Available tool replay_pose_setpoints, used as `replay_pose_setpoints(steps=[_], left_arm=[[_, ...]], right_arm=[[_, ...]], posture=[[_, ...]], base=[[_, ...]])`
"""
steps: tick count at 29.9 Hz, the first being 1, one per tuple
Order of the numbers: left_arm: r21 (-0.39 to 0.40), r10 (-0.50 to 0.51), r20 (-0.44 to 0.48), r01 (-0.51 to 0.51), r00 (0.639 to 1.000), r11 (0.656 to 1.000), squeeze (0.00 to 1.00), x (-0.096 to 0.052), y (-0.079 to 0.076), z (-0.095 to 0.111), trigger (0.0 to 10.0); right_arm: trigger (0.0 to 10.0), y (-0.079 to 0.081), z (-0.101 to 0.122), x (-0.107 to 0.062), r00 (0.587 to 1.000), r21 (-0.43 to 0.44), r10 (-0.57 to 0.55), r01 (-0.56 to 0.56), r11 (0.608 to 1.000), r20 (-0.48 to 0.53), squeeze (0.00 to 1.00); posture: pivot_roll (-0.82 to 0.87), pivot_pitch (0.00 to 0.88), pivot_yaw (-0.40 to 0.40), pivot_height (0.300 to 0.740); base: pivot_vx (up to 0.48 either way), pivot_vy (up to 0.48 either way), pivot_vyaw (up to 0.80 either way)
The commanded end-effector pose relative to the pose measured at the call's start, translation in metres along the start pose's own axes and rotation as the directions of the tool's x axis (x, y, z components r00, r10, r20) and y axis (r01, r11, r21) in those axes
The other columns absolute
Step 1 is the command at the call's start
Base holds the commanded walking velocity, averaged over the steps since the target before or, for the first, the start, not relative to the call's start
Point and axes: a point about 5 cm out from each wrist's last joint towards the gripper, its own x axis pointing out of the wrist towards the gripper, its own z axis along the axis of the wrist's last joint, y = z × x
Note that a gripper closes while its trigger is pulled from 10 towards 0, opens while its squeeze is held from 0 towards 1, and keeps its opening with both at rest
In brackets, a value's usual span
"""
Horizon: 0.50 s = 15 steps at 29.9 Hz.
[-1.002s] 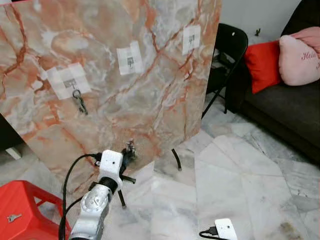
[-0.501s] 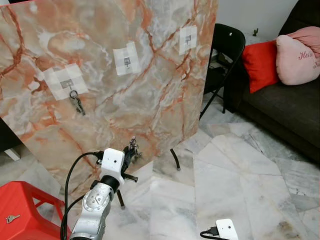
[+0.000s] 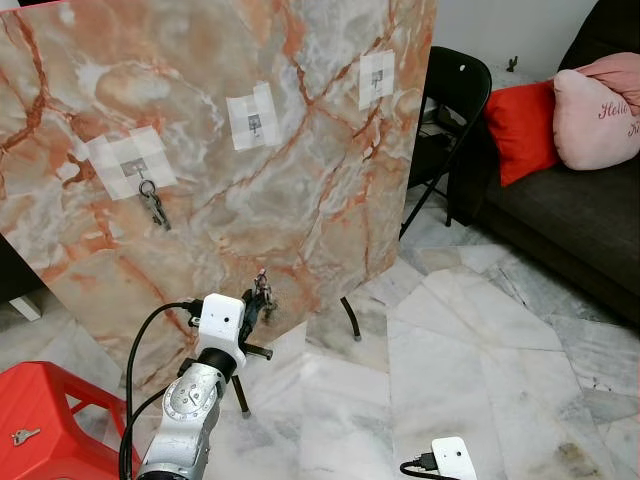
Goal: Hang keys on a hook
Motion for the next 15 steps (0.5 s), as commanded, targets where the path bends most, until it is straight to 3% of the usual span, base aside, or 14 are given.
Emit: replay_pose_setpoints(steps=[1, 9, 12, 15], left_arm=[[0.002, 0.009, 0.028, -0.009, 1.000, 1.000, 0.00, 0.0034, 0.0028, 0.0073, 10.0], [0.000, 0.013, 0.031, -0.013, 0.999, 1.000, 0.00, 0.0039, 0.0030, 0.0080, 10.0], [0.001, 0.014, 0.032, -0.014, 0.999, 1.000, 0.00, 0.0041, 0.0032, 0.0082, 10.0], [0.002, 0.017, 0.035, -0.017, 0.999, 1.000, 0.00, 0.0046, 0.0033, 0.0088, 10.0]], right_arm=[[10.0, -0.0012, 0.0004, 0.0000, 1.000, -0.004, -0.005, 0.005, 1.000, 0.000, 0.00], [10.0, -0.0016, 0.0010, 0.0001, 1.000, -0.019, -0.005, 0.005, 1.000, 0.000, 0.00], [10.0, -0.0018, 0.0015, 0.0001, 1.000, -0.034, -0.005, 0.005, 0.999, 0.001, 0.00], [10.0, -0.0021, 0.0014, 0.0000, 1.000, -0.021, -0.008, 0.008, 1.000, 0.004, 0.00]], posture=[[0.01, 0.000, -0.002, 0.740], [0.01, 0.000, -0.003, 0.740], [0.01, 0.000, -0.004, 0.740], [0.01, 0.000, -0.004, 0.740]], base=[[0.000, 0.000, 0.00], [0.000, 0.000, 0.00], [0.000, 0.000, 0.65], [0.241, 0.000, 0.00]])
